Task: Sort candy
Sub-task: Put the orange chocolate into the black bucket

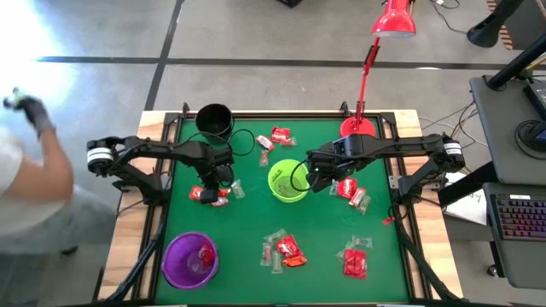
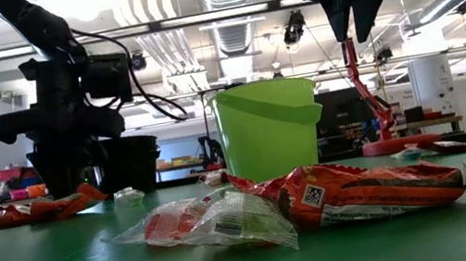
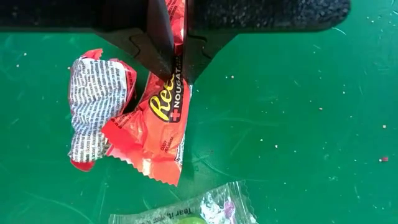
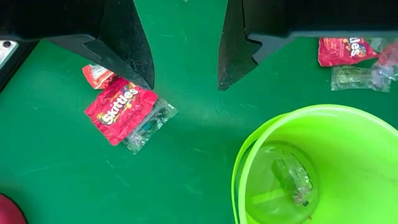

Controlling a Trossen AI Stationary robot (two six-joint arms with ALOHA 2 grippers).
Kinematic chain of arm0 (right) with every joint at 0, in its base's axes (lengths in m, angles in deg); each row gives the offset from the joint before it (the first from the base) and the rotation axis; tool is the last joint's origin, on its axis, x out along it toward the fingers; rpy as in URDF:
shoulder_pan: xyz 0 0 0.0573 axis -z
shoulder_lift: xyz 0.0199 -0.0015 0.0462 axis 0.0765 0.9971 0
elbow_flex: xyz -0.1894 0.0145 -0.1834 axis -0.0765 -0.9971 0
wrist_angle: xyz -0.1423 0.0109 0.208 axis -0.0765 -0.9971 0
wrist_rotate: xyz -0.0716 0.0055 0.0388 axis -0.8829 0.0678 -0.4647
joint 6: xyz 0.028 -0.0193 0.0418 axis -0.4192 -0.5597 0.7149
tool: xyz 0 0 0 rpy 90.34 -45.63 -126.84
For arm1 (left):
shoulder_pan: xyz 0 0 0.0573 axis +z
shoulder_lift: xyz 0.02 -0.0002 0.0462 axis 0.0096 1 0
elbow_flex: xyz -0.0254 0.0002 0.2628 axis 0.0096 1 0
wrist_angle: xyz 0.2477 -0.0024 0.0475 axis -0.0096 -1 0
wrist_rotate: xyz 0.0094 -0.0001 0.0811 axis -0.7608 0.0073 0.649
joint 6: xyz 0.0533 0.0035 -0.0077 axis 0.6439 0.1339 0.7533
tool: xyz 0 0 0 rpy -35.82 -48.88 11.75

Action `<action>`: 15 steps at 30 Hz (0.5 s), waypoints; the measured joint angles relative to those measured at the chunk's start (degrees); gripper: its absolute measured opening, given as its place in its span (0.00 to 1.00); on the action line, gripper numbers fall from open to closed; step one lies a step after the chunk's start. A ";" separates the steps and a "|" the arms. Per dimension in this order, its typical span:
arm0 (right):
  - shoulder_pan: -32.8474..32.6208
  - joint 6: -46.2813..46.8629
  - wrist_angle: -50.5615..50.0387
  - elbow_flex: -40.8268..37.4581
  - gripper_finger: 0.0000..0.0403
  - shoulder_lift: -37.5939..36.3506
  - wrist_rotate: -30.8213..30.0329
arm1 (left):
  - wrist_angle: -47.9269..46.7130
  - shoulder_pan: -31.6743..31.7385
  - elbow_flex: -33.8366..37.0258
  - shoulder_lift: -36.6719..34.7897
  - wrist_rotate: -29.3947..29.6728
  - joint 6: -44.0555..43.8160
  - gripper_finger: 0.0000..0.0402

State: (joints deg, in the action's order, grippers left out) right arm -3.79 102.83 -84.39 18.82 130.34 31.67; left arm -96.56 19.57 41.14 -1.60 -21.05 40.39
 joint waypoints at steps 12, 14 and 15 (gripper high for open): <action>0.01 0.00 0.11 0.00 0.42 0.00 -0.02 | 0.00 0.00 0.00 -1.62 -1.47 0.16 0.00; 0.00 -0.01 0.13 0.00 0.42 0.00 -0.02 | 0.02 0.00 0.00 -1.99 -1.49 0.15 0.00; 0.00 -0.02 0.13 0.00 0.42 0.00 -0.02 | 0.02 -0.02 0.00 -2.18 -1.49 0.15 0.00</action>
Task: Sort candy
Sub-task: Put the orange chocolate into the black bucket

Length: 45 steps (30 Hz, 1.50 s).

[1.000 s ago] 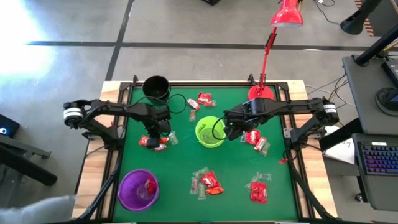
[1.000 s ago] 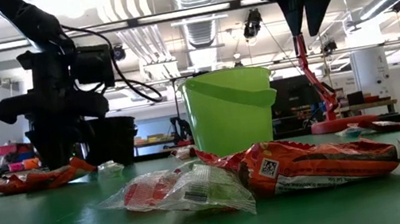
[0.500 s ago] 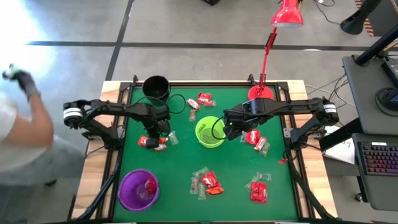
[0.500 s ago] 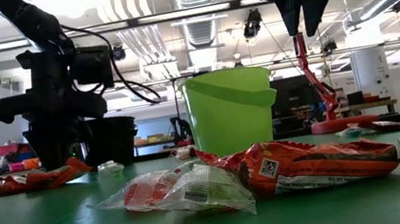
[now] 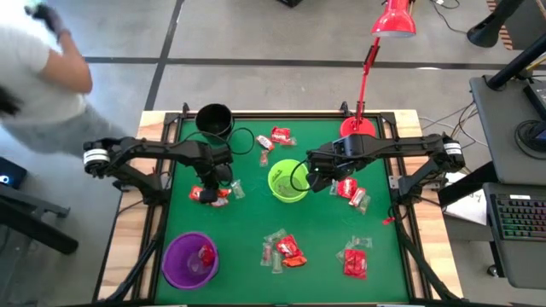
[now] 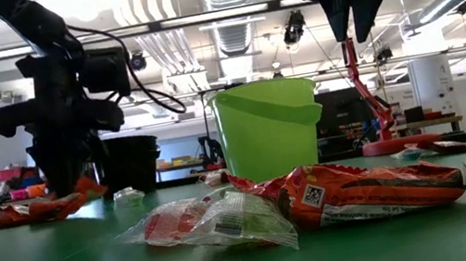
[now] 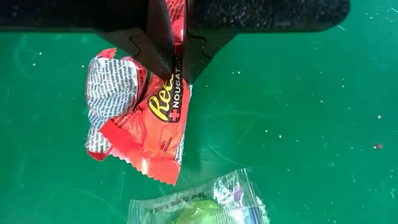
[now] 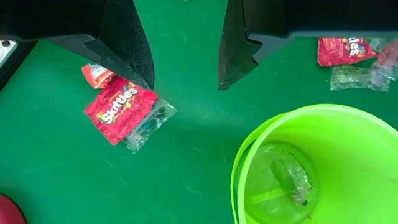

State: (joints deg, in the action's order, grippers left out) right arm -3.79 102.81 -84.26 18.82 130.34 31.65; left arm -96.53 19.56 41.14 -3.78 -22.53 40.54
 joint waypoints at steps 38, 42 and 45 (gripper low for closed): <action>0.02 -2.14 0.07 0.00 0.42 -0.02 -0.02 | -17.94 14.47 -28.54 -7.87 13.67 9.29 0.00; 0.02 -2.16 0.07 0.00 0.42 -0.02 -0.02 | -18.21 19.36 -31.68 -7.33 14.62 10.71 0.00; 0.02 -2.14 0.07 0.00 0.42 -0.02 -0.02 | -19.13 22.54 -33.38 -6.78 14.60 11.88 0.00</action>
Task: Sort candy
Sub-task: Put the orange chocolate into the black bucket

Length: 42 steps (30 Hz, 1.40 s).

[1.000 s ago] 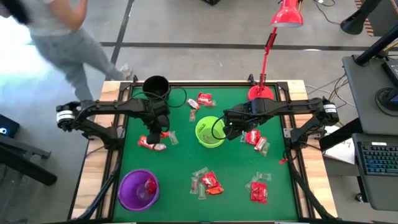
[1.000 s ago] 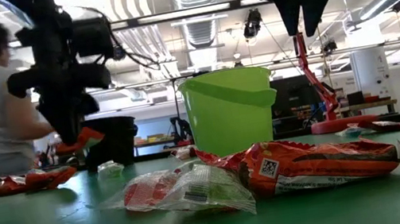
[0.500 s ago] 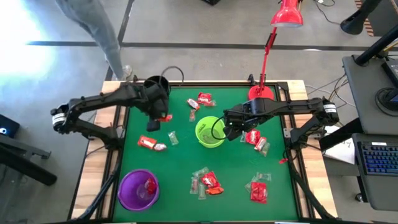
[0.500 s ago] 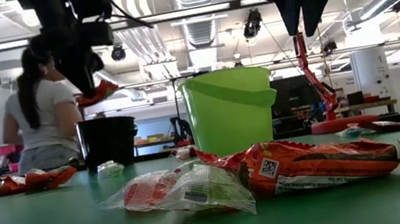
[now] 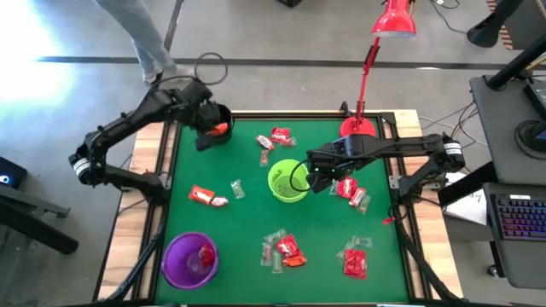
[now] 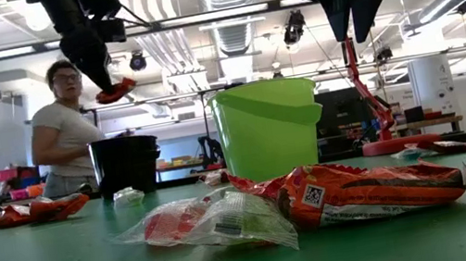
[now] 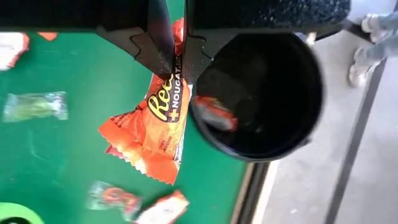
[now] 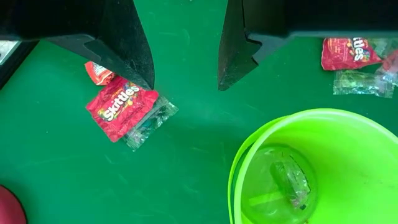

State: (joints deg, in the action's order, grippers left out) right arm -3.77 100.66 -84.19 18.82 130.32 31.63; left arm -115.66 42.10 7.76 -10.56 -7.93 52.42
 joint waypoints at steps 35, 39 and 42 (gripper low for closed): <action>-0.02 0.24 0.20 0.00 0.42 0.00 0.02 | -5.79 4.97 -0.31 -0.07 -8.63 0.60 0.00; 0.00 0.24 0.24 0.00 0.42 0.00 0.00 | -5.94 4.97 -0.31 -0.08 -8.63 0.69 0.00; -0.02 0.29 0.24 0.00 0.42 0.00 0.02 | -5.94 4.97 -0.31 -0.08 -8.63 1.47 0.00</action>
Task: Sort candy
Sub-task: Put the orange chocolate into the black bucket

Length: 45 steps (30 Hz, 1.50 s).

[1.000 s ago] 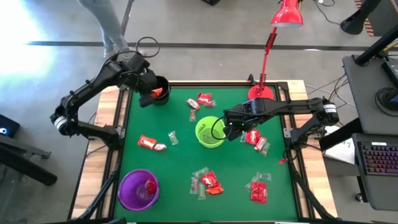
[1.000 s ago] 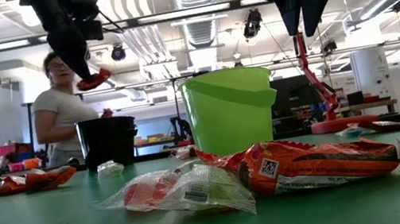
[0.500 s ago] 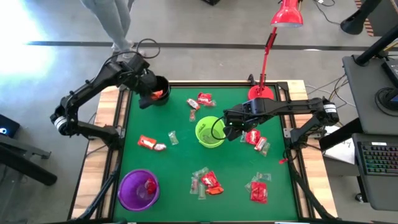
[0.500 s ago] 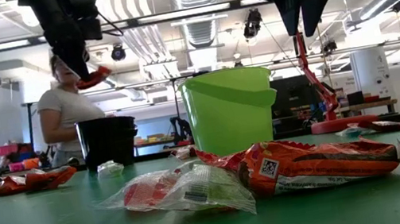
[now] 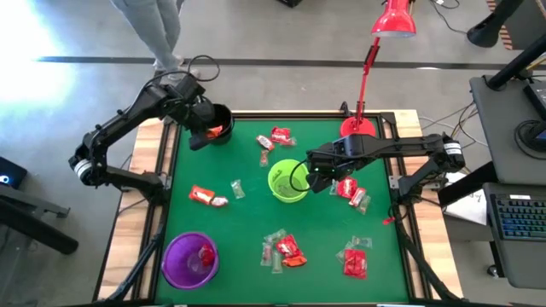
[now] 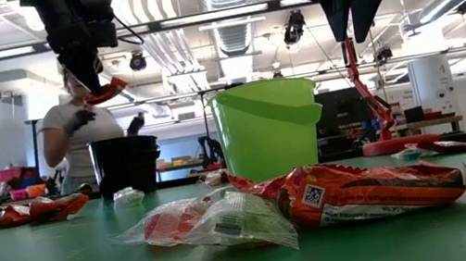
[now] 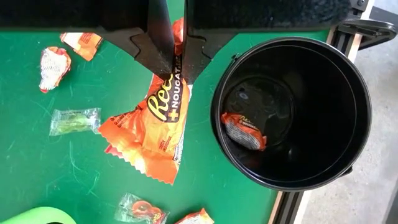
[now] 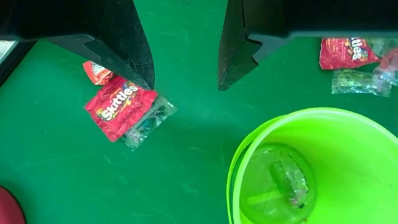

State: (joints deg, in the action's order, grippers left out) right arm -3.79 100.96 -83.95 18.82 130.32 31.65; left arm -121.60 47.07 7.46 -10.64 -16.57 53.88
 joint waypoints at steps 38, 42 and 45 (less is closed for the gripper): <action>-0.61 0.30 -0.02 0.00 0.42 0.00 0.48 | -3.41 -1.22 0.00 -0.22 3.76 -3.47 0.00; -0.61 -0.28 -0.02 -0.01 0.42 0.00 0.48 | -3.41 -1.22 0.00 -0.22 3.67 -3.49 0.00; -0.61 -0.62 -0.02 -0.02 0.42 0.00 0.48 | -3.41 -1.22 0.00 -0.22 3.67 -3.49 0.00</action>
State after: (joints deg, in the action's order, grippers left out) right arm -4.40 100.33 -83.97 18.80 130.32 32.13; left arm -125.01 45.85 7.46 -10.86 -12.89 50.40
